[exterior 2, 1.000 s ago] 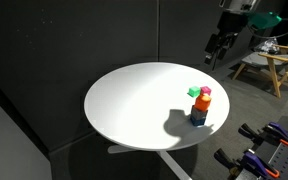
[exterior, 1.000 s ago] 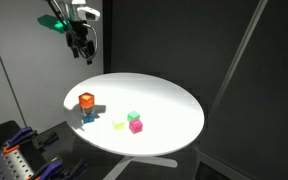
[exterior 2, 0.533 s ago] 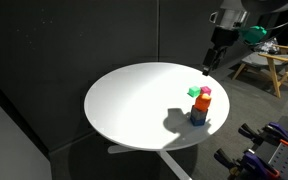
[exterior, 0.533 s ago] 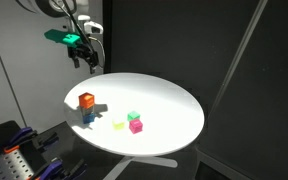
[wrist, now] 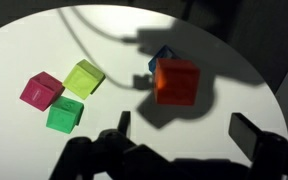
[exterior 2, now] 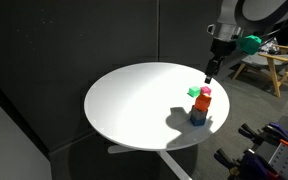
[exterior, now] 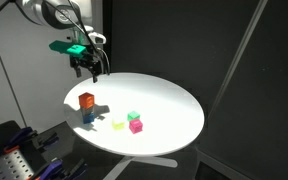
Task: Put the orange block on the table
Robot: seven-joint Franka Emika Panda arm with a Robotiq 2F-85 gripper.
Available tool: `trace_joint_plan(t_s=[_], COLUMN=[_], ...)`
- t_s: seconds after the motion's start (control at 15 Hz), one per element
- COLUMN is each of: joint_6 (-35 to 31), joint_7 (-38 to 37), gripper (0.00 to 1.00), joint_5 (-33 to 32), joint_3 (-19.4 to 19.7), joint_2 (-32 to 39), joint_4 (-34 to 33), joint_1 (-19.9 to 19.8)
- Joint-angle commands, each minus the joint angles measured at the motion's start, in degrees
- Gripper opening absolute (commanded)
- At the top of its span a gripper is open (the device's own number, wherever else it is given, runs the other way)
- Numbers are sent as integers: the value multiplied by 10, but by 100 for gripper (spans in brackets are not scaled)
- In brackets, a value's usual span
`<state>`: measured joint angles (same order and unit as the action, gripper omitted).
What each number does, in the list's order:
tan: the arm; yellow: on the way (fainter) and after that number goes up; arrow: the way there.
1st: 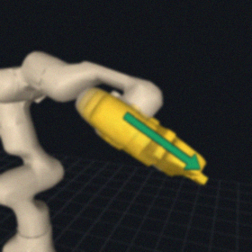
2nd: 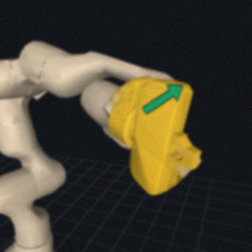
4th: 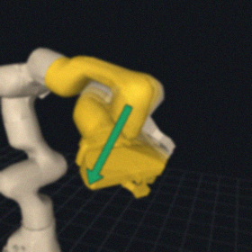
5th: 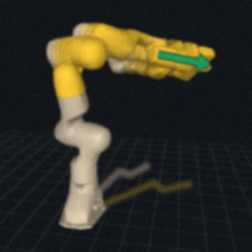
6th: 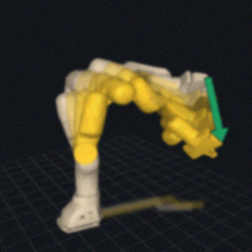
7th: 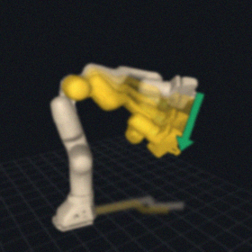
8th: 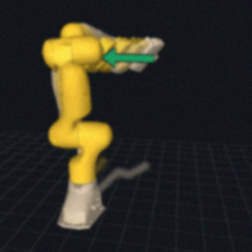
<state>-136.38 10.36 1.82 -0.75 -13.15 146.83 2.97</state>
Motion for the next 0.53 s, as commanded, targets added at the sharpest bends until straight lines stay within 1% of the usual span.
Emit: trace_joint_plan(t_s=[0.0, 0.27, 0.47], joint_6=[-31, -57, -71], joint_7=[-9, -30, -57], gripper=[100, 100, 100], joint_5=[-31, -50, -47], joint_3=[-3, -8, -12], joint_2=[10, 19, 24], joint_4=[12, 24, 30], joint_1=[-5, -5, -4])
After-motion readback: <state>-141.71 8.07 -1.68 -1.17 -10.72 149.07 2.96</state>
